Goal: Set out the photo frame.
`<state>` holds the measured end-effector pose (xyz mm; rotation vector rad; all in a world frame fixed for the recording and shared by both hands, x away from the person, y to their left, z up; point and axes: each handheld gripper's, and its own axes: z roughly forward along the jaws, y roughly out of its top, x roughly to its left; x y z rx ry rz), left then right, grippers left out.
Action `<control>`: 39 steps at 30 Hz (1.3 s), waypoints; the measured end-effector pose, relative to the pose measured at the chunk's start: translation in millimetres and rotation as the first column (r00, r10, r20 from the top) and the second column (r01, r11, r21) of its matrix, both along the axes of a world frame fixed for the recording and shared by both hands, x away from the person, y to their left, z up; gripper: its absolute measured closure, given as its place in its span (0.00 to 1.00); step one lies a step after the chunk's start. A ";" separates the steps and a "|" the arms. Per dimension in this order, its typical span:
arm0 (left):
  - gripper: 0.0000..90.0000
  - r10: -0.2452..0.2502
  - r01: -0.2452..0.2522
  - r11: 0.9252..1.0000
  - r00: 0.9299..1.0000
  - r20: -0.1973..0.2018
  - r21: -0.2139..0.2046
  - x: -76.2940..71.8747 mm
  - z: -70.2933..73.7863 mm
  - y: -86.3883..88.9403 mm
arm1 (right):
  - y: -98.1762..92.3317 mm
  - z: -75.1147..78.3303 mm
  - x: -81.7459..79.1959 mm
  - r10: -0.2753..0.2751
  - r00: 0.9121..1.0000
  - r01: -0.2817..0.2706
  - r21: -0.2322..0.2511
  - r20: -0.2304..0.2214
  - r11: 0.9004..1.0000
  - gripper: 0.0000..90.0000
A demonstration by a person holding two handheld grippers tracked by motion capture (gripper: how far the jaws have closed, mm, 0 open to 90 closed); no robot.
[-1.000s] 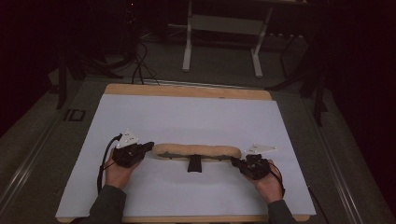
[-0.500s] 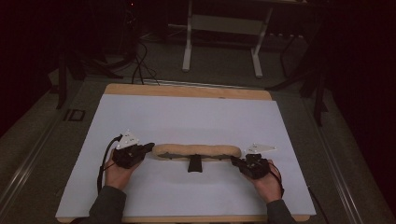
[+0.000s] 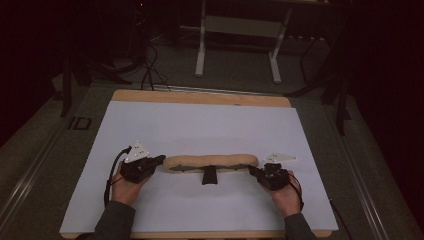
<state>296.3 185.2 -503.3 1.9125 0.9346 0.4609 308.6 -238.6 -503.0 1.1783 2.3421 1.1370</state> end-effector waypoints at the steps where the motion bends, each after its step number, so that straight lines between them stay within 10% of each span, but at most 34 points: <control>1: 1.00 0.000 0.000 1.000 1.000 0.000 0.000 0.0 0.0 0.0 | 0.0 0.0 0.0 0.000 1.000 0.000 0.000 0.000 1.000 1.00; 39: 1.00 -0.044 0.044 0.999 0.999 0.006 0.028 -22.2 1.6 -7.2 | 9.1 8.8 8.0 -0.044 0.998 0.043 0.024 0.050 0.999 1.00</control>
